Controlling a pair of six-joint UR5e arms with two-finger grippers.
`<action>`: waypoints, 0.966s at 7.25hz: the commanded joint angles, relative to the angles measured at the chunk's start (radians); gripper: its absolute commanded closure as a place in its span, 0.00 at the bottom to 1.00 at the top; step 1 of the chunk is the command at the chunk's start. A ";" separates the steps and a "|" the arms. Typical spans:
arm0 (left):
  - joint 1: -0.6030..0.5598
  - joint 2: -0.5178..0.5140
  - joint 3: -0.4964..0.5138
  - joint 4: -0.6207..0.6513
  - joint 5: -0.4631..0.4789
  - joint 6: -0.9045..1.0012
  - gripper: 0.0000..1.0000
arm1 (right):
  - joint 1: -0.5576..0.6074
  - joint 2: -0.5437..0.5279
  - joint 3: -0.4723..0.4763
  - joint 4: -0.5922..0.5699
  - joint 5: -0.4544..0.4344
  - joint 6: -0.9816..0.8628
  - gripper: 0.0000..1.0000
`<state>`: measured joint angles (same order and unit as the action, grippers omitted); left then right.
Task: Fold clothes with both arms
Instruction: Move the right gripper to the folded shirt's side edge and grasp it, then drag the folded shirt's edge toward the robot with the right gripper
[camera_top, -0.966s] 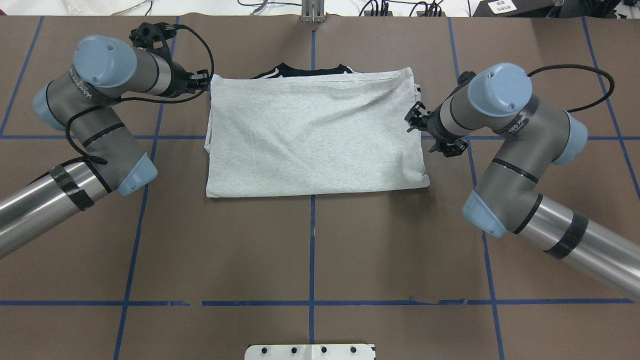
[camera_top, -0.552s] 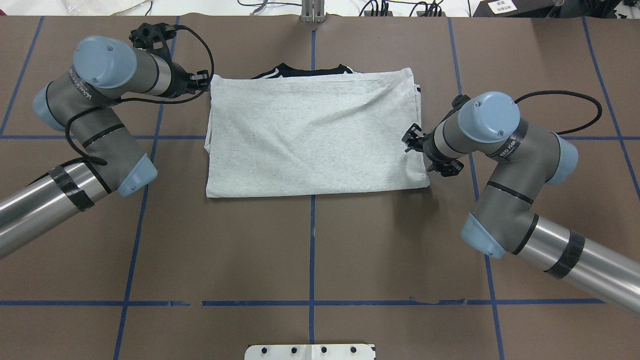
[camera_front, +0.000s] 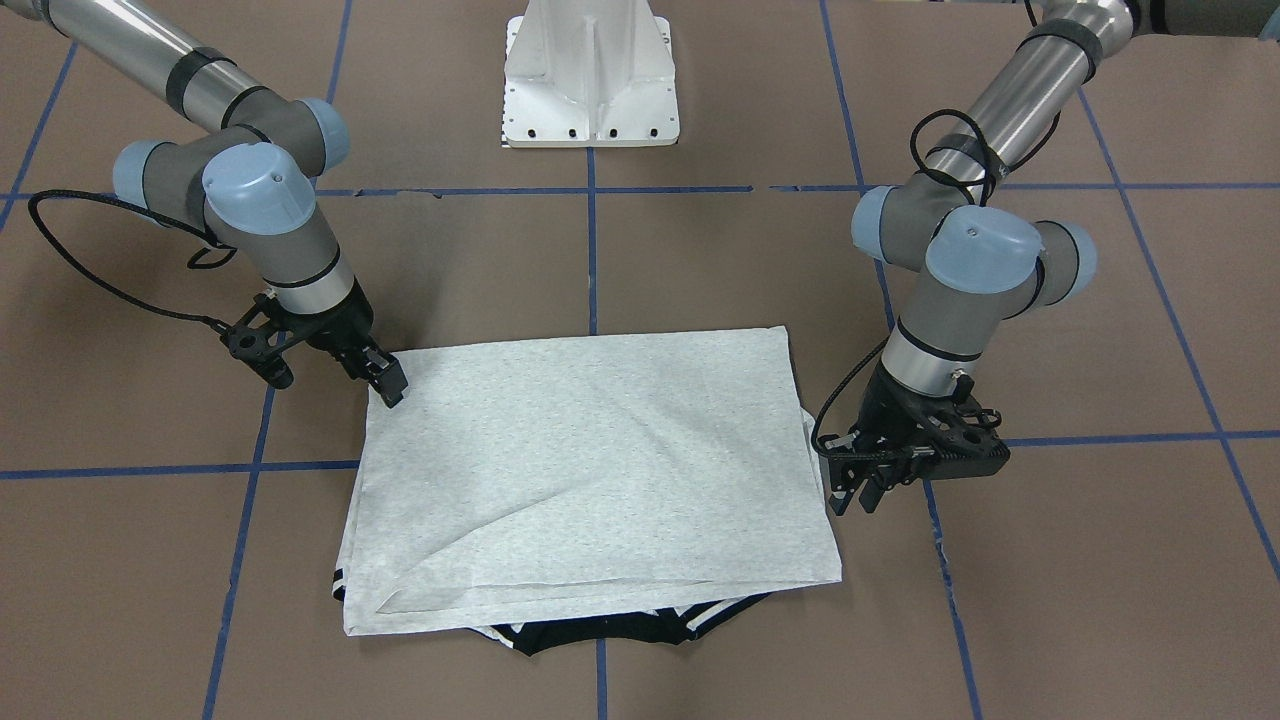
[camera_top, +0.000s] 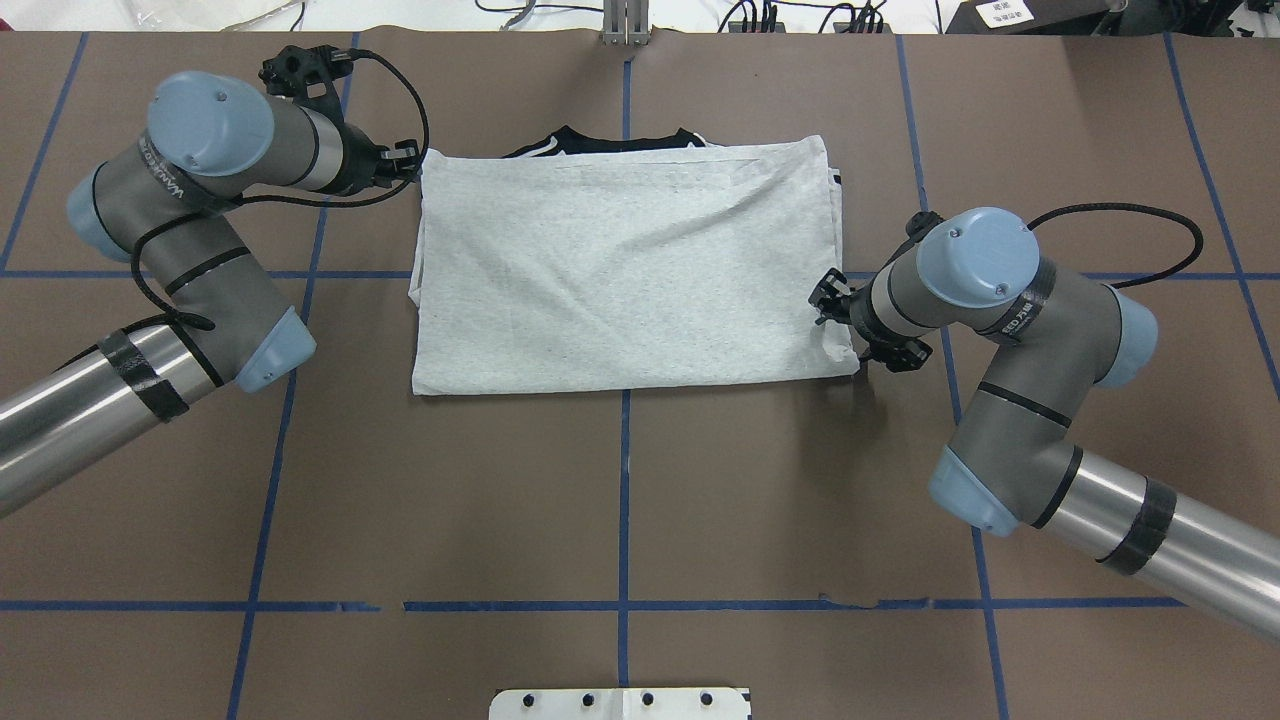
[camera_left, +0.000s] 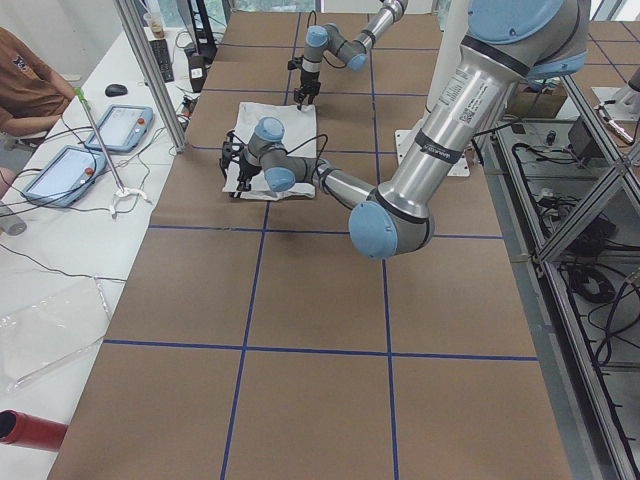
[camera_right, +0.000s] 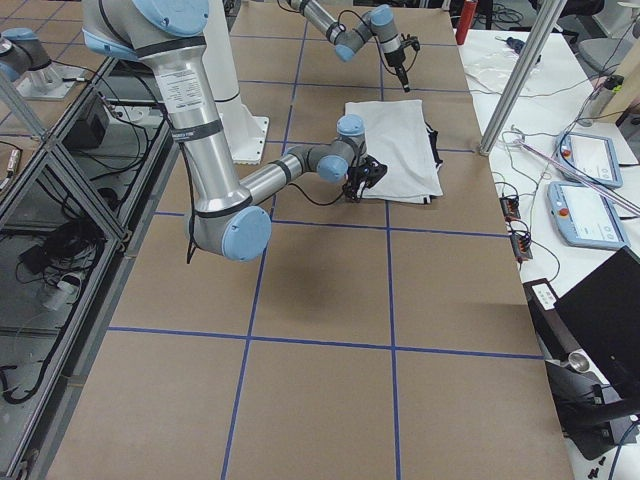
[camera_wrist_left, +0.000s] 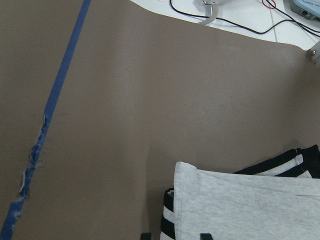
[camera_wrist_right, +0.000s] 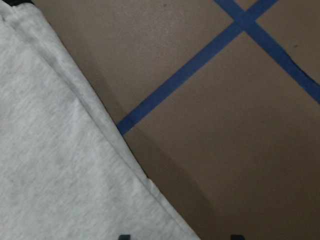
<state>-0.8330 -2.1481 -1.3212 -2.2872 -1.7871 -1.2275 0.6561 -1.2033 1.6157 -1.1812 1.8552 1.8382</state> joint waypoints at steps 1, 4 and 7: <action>0.000 0.001 -0.009 0.002 0.000 -0.001 0.57 | -0.004 -0.008 0.004 0.000 -0.001 0.003 0.34; -0.002 0.001 -0.015 0.003 0.000 -0.001 0.57 | -0.006 -0.012 0.012 -0.002 0.001 0.004 1.00; -0.002 0.002 -0.029 0.005 0.000 -0.022 0.57 | -0.006 -0.053 0.121 -0.015 0.015 0.034 1.00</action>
<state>-0.8345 -2.1471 -1.3399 -2.2828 -1.7871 -1.2343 0.6504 -1.2451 1.7007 -1.1906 1.8653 1.8508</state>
